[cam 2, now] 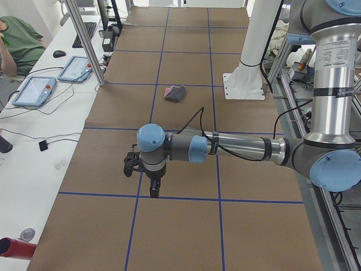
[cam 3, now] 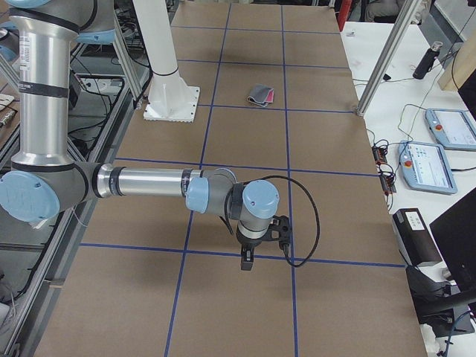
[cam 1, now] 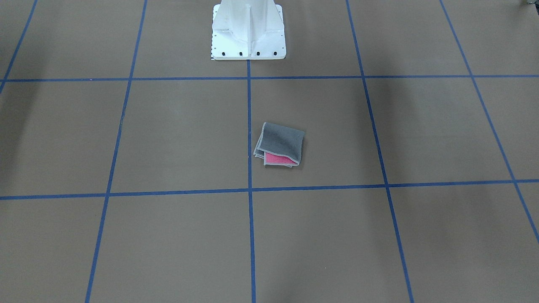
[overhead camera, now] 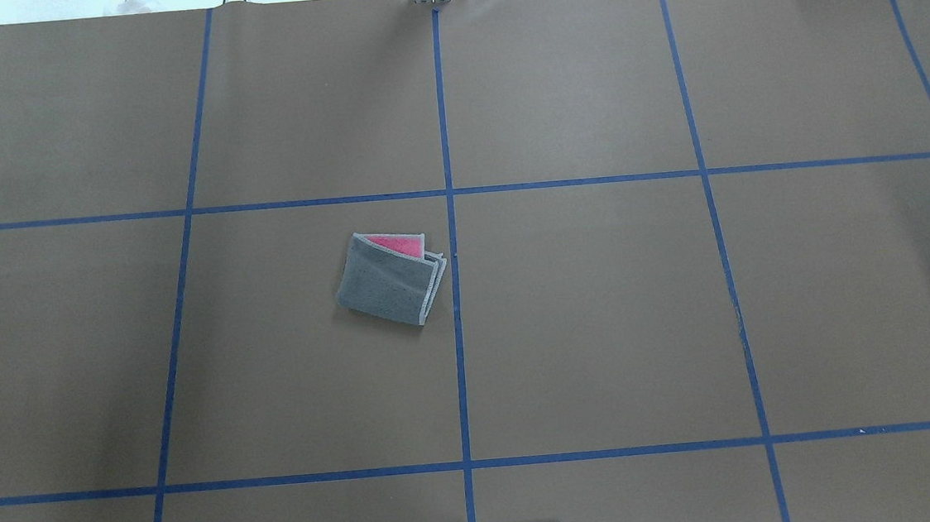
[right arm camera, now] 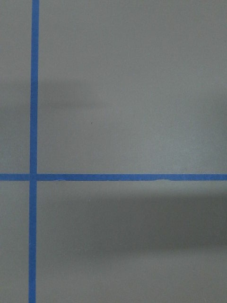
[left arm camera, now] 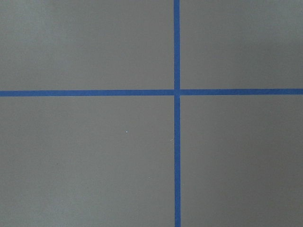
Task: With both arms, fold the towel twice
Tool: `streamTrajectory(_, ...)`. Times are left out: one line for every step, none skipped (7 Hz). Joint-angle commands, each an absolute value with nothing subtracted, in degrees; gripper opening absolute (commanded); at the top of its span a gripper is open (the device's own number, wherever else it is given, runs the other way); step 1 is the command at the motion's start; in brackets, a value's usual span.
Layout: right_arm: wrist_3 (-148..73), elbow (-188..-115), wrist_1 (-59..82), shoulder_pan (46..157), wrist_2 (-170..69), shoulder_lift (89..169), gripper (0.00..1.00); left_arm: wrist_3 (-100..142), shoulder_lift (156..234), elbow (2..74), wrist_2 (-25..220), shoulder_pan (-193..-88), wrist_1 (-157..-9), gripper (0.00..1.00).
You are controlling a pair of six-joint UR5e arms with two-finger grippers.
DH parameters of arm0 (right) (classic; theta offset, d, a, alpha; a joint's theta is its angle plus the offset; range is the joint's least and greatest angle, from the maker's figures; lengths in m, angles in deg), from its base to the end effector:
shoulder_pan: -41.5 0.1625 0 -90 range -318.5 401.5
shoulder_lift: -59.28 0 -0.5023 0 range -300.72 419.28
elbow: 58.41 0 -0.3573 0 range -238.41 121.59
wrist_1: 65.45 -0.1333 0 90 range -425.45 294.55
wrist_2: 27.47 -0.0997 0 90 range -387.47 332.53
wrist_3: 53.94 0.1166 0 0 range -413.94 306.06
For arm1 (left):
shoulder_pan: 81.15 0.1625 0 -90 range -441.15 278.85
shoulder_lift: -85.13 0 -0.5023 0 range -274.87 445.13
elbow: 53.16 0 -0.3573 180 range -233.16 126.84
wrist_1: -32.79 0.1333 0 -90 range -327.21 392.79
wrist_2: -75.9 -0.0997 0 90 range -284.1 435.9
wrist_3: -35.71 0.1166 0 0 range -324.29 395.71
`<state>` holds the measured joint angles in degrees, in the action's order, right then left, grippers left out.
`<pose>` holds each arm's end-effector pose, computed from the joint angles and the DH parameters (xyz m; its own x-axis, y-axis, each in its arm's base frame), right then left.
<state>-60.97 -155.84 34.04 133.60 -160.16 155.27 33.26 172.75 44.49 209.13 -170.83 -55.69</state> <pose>0.0686 -0.3892 0.7519 0.7300 -0.0002 0.6834 0.0535 0.9970 -0.0568 -0.0510 -0.4403 0.7098 0.7279 0.0062 -0.6856 0.0256 0.9990 0.0361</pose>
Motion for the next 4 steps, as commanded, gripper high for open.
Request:
streamTrajectory(-61.0,-155.7,34.0,133.6,-160.1,154.7,0.99,33.3,172.8,44.4,209.1,-170.6,-55.7,1.0)
streamTrajectory(-61.1,-155.7,34.0,133.5,-160.2,154.6,0.99,33.3,173.0,44.4,209.1,-170.4,-55.7,1.0)
streamTrajectory(-61.2,-155.7,34.0,133.6,-160.2,154.4,0.99,33.2,173.2,44.4,209.1,-170.3,-55.6,1.0)
streamTrajectory(-61.2,-156.1,34.0,133.6,-160.3,154.3,0.99,33.2,173.5,44.4,209.1,-170.3,-55.7,1.0)
